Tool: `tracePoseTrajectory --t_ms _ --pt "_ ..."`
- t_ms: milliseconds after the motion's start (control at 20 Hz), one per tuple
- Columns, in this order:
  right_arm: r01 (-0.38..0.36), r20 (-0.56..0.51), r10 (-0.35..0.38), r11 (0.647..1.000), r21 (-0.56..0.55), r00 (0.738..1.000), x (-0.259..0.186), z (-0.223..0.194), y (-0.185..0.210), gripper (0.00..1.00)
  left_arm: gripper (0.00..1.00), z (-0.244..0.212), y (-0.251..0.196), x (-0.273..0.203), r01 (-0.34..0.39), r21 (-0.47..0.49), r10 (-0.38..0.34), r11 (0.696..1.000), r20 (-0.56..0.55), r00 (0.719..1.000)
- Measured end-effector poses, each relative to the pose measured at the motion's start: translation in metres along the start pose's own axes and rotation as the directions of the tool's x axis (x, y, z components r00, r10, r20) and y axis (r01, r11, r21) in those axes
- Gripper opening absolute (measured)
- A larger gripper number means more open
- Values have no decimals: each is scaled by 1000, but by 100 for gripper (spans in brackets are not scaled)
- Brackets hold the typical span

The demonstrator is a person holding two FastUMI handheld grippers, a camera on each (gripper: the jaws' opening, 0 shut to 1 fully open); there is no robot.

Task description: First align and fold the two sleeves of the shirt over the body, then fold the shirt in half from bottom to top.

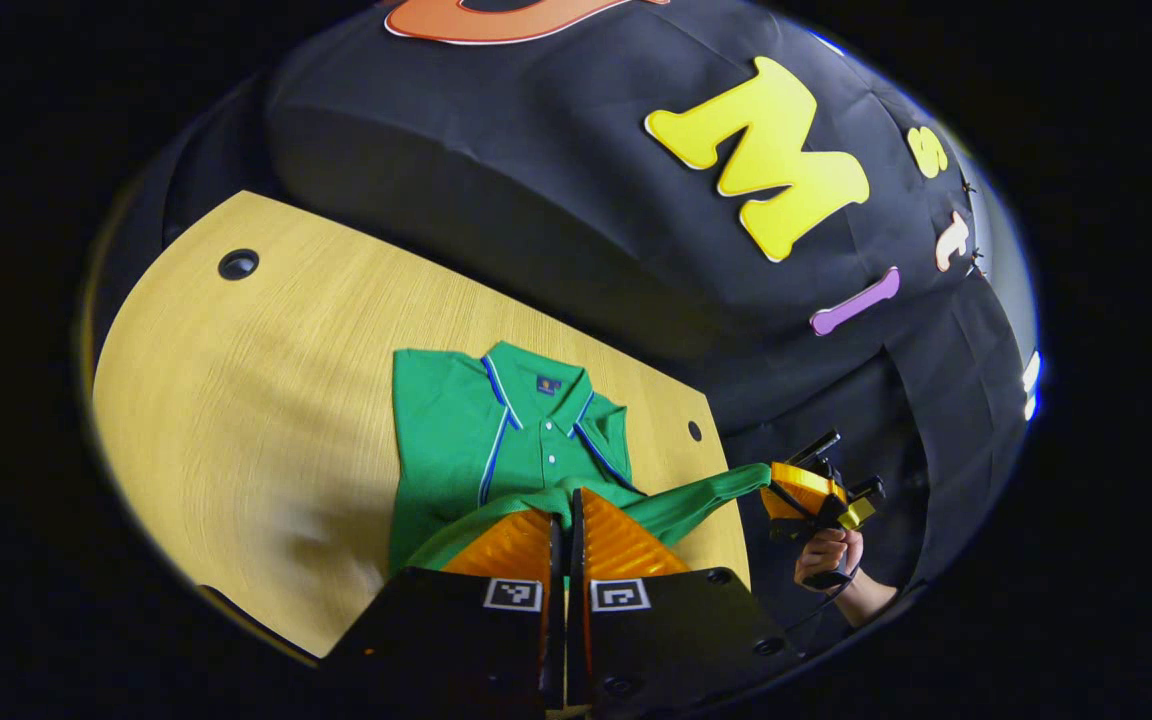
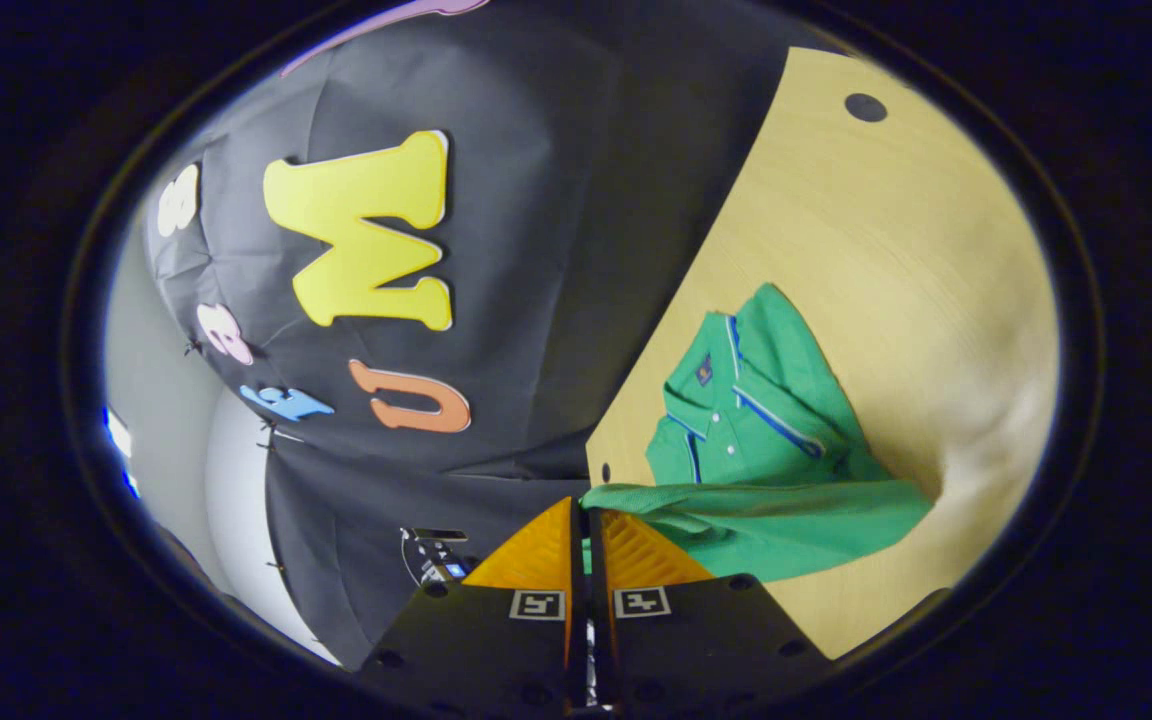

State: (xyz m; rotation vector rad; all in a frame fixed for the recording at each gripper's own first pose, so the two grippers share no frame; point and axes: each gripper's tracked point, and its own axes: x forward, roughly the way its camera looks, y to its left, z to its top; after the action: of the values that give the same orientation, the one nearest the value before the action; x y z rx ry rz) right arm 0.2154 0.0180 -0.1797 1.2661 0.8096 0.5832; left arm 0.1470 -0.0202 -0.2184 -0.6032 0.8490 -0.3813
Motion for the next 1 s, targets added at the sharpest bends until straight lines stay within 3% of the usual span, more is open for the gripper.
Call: tracePoseTrajectory --t_ms 150,400,600,800,1000 --pt "-17 29 16 999 40 999 25 31 -9 0 5 11 13 34 0 12 1 1000 -15 1000" --pt "-11 59 5 996 93 998 63 73 -38 4 5 27 31 83 -22 34 23 999 -24 999" --pt "11 70 -19 993 120 997 80 96 -61 3 5 48 61 107 -84 -6 84 996 -7 996" --pt "36 74 -45 992 121 996 87 109 -75 3 5 55 79 114 -91 -25 91 996 -21 996" --pt "24 82 -35 991 128 996 91 117 -78 4 5 78 96 109 -77 -91 81 993 44 996"
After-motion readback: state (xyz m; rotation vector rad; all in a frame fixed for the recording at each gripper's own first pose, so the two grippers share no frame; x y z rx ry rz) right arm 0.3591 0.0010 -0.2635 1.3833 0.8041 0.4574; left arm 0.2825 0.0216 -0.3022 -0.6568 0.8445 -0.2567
